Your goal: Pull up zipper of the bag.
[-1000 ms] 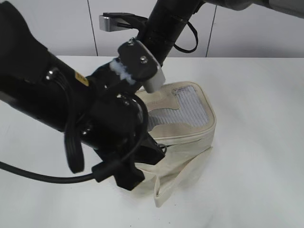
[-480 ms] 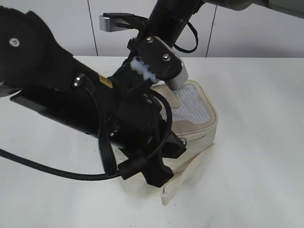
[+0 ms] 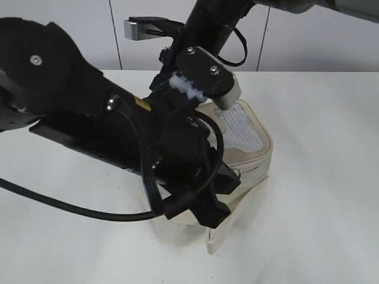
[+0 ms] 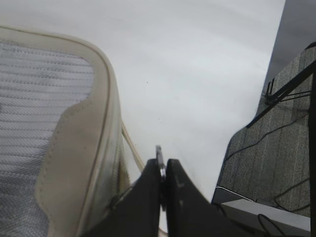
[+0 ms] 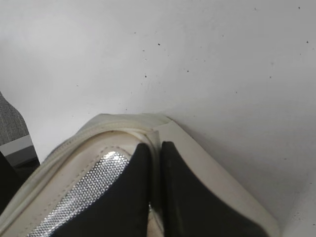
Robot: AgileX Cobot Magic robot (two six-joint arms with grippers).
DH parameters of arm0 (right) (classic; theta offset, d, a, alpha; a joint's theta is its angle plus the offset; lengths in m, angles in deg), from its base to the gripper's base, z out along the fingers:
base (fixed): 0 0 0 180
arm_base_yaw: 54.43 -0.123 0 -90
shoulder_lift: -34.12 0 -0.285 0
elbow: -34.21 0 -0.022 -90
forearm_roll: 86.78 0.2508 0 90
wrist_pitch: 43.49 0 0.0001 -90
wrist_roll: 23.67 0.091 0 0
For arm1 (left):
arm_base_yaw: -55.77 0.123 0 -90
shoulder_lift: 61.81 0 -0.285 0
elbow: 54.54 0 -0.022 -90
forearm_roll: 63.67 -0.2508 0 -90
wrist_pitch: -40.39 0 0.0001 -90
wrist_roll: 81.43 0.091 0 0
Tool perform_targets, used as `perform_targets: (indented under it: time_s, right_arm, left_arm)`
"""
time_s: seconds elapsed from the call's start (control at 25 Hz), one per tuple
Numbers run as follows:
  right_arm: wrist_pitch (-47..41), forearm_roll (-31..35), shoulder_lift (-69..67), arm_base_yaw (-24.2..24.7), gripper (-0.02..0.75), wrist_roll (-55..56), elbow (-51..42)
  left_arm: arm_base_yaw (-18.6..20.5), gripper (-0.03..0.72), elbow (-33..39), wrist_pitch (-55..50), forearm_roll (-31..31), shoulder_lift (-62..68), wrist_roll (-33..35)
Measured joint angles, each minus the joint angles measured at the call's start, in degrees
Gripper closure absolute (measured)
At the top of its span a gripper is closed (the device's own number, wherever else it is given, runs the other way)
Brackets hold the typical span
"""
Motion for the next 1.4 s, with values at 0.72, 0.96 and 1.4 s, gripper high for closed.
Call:
perform_targets:
  time_s: [0.72, 0.96, 1.4]
  right_arm:
    - [0.4, -1.9, 0.8, 0.0, 0.344, 6.8, 0.1]
    - [0.6, -7.7, 4.8, 1.0, 0.328, 8.2, 0.2]
    - [0.7, -9.8, 9.4, 13.4, 0.331, 11.0, -0.6]
  left_arm:
    - [0.6, 0.363, -0.7, -5.8, -5.3, -7.2, -7.2]
    - [5.7, 0.356, -0.7, -6.3, -6.5, -9.8, -7.9]
    - [17.2, 0.355, -11.1, -9.0, -6.8, -2.8, -8.2]
